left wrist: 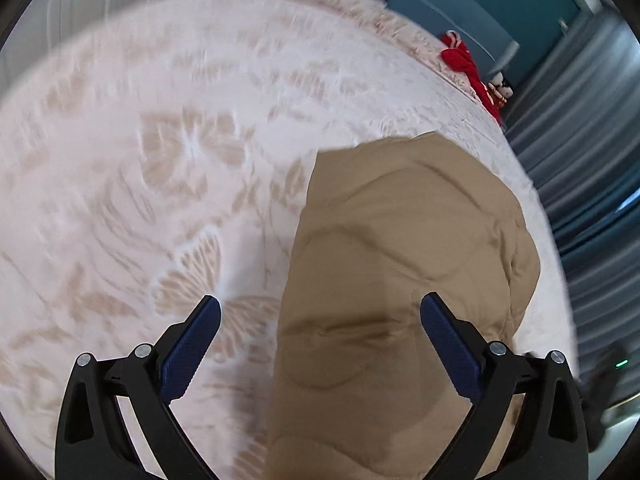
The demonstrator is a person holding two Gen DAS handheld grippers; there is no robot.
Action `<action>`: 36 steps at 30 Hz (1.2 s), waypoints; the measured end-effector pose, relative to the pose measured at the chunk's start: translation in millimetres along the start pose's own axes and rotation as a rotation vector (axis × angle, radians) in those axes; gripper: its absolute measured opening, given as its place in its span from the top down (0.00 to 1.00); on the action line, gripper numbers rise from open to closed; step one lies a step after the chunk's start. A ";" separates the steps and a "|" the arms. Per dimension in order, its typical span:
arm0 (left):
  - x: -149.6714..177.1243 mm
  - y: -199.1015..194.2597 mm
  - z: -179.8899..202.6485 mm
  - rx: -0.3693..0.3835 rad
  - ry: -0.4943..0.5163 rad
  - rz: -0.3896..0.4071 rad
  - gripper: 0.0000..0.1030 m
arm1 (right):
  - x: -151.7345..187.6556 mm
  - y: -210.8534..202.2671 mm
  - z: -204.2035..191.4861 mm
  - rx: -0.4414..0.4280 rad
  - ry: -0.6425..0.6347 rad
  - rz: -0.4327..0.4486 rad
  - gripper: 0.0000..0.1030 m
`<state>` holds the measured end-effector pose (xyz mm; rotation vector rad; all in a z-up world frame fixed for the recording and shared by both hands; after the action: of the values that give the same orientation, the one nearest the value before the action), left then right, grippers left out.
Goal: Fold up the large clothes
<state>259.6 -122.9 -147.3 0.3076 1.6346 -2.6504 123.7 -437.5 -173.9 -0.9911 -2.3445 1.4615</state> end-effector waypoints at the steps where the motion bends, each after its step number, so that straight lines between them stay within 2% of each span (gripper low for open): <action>1: 0.0 5.5 -3.3 0.024 -0.014 -0.021 0.05 | 0.0 5.8 3.2 -0.025 0.017 -0.021 0.34; 5: 1.9 29.2 -4.4 0.187 -0.062 -0.093 0.05 | 0.6 36.1 10.3 -0.101 0.066 -0.110 0.34; 8: 3.1 43.1 2.2 0.294 -0.082 -0.135 0.05 | 0.8 49.1 10.5 -0.175 0.096 -0.133 0.34; 12: 1.1 54.0 8.5 0.327 -0.082 -0.144 0.05 | -1.5 62.8 9.9 -0.290 0.139 -0.143 0.35; 15: -0.1 52.5 12.6 0.350 -0.074 -0.147 0.05 | -2.7 69.4 2.9 -0.333 0.134 -0.147 0.45; 17: -0.5 47.1 20.1 0.341 -0.030 -0.131 0.06 | -3.5 73.5 -8.1 -0.391 0.111 -0.158 0.68; 18: -0.4 43.3 24.4 0.321 0.003 -0.116 0.09 | -4.8 72.6 -11.2 -0.399 0.100 -0.154 0.71; 20: -4.6 34.1 30.0 0.293 0.060 -0.081 0.16 | -11.0 63.2 -27.1 -0.359 0.044 -0.122 0.82; 24: -25.1 -1.0 40.0 0.294 0.141 0.024 0.23 | -29.6 37.1 -69.0 -0.305 -0.073 -0.023 0.85; 29: -66.6 -59.8 45.6 0.241 0.240 0.176 0.25 | -62.1 17.7 -138.8 -0.202 -0.248 0.093 0.85; 32: -95.6 -86.3 39.7 0.200 0.269 0.239 0.25 | -80.7 22.1 -172.9 -0.190 -0.299 0.112 0.85; 36: -121.4 -100.7 21.5 0.157 0.279 0.288 0.25 | -94.0 35.7 -220.0 -0.147 -0.369 0.129 0.85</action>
<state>363.8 -107.4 -28.0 0.8804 1.3157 -2.6035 319.1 -329.3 -81.2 -0.9957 -2.7248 1.6624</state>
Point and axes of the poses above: each gripper's, at about its wrist camera, not at the fingertips, and y roughly the way its jaws point, z to its right, x to its underside, the point moved 7 cm from there along y, roughly the way its jaws point, and after that the axes turned 15 degrees about -z, right-handed, at the moved point
